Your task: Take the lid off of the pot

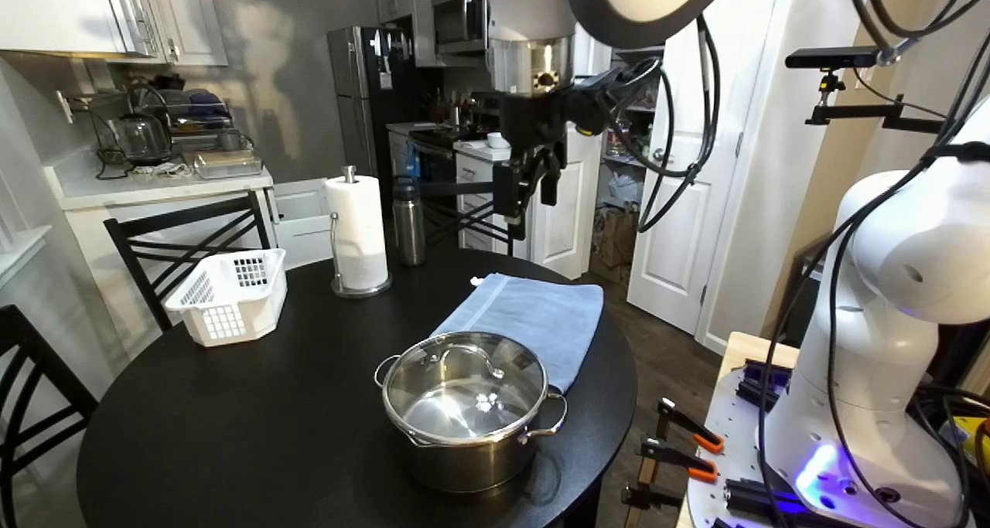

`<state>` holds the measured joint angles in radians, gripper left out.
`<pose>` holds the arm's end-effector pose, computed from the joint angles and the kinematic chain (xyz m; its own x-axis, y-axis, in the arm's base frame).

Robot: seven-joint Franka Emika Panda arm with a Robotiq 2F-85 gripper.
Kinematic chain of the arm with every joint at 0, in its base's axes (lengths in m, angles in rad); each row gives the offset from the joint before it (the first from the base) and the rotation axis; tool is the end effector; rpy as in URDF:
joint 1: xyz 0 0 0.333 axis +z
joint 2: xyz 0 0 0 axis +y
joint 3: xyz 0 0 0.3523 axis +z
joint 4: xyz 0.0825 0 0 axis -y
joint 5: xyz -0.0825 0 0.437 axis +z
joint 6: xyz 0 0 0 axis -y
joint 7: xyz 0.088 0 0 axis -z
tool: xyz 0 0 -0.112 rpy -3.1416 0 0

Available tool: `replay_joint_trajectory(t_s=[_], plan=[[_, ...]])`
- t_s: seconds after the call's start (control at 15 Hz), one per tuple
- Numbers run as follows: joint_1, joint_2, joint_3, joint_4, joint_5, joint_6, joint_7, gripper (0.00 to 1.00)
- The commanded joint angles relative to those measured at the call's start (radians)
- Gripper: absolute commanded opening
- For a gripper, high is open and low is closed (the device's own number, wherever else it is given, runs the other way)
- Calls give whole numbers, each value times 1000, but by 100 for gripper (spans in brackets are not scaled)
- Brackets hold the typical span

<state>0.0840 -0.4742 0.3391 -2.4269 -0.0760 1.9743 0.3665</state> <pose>0.4035 0.1831 0.4767 0.9957 0.0589 0.0721 0.0427 -0.9771 0.2084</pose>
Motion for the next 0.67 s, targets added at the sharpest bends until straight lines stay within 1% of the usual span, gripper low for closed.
replay_joint_trajectory(t_s=[0.0,0.13,0.27,0.33,0.4,0.53,0.6], plan=[[32,124,-65,-23,27,199,-87,100],[57,188,-108,-33,77,305,-193,100],[73,248,-131,-22,105,346,-271,100],[78,276,-139,-12,110,346,-301,100],[76,304,-138,-3,90,331,-305,100],[66,346,-126,12,21,295,-266,100],[67,362,-126,16,6,285,-264,100]])
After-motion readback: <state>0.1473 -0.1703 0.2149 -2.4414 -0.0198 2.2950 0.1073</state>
